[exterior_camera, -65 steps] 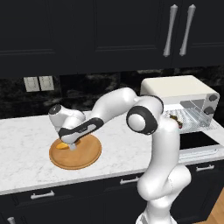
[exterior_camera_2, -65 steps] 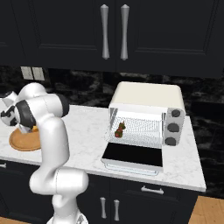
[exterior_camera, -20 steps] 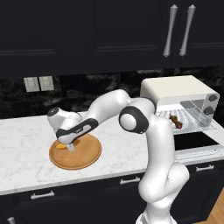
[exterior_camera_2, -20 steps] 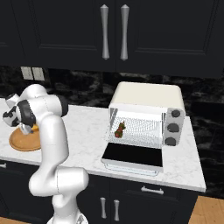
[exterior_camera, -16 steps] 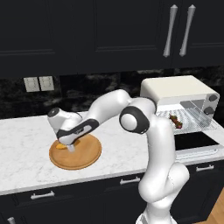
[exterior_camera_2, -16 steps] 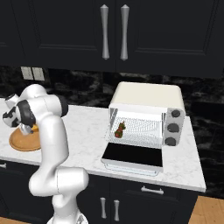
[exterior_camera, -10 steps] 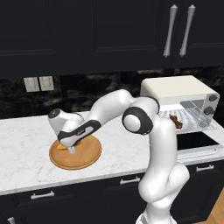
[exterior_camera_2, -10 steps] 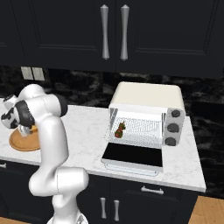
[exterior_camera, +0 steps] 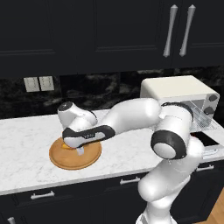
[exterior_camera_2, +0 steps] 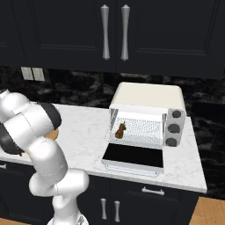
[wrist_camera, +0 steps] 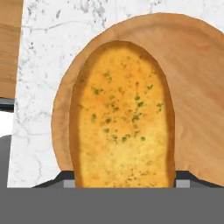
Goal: Pick up the kebab skewer and baguette bread, and place them inside the toaster oven. Close the toaster oven door and start by setting the timer.
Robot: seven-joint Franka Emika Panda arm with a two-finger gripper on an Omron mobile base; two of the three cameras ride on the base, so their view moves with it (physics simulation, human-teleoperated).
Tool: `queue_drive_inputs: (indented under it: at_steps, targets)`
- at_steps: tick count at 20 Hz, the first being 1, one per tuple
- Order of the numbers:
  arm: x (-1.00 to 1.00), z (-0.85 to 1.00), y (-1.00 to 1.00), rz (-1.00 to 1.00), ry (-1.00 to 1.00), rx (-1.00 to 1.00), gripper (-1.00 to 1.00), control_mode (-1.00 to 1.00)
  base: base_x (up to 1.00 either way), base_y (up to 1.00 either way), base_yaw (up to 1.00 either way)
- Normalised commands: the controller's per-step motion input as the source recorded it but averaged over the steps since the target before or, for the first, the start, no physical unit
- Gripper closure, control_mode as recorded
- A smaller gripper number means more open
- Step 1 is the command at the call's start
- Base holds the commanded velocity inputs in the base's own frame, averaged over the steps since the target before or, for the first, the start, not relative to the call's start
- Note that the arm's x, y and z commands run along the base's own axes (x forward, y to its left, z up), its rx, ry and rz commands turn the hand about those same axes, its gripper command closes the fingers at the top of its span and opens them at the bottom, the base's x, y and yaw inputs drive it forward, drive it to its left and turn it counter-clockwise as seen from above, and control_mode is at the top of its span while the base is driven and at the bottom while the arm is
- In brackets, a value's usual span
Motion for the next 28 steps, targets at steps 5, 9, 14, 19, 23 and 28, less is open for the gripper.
queue_drive_inputs:
  at_steps: [5,9,14,19,23,28]
  targets:
    - [-1.00,0.72,-1.00,-0.13,-0.10,0.11,1.00,-1.00,0.00,0.00,0.00]
    - [-0.80,0.95,-1.00,-0.23,-0.06,0.08,1.00,-1.00,0.00,0.00,0.00]
    - [-0.45,1.00,-1.00,-0.38,0.00,0.06,1.00,-1.00,0.00,0.00,0.00]
    - [-0.28,0.93,-1.00,-0.38,0.00,0.02,1.00,-1.00,0.00,0.00,0.00]
    - [-0.04,0.80,-1.00,-0.35,0.00,0.00,1.00,-1.00,0.00,0.00,0.00]
    - [0.00,0.57,-1.00,-0.30,0.00,0.00,1.00,-1.00,0.00,0.00,0.00]
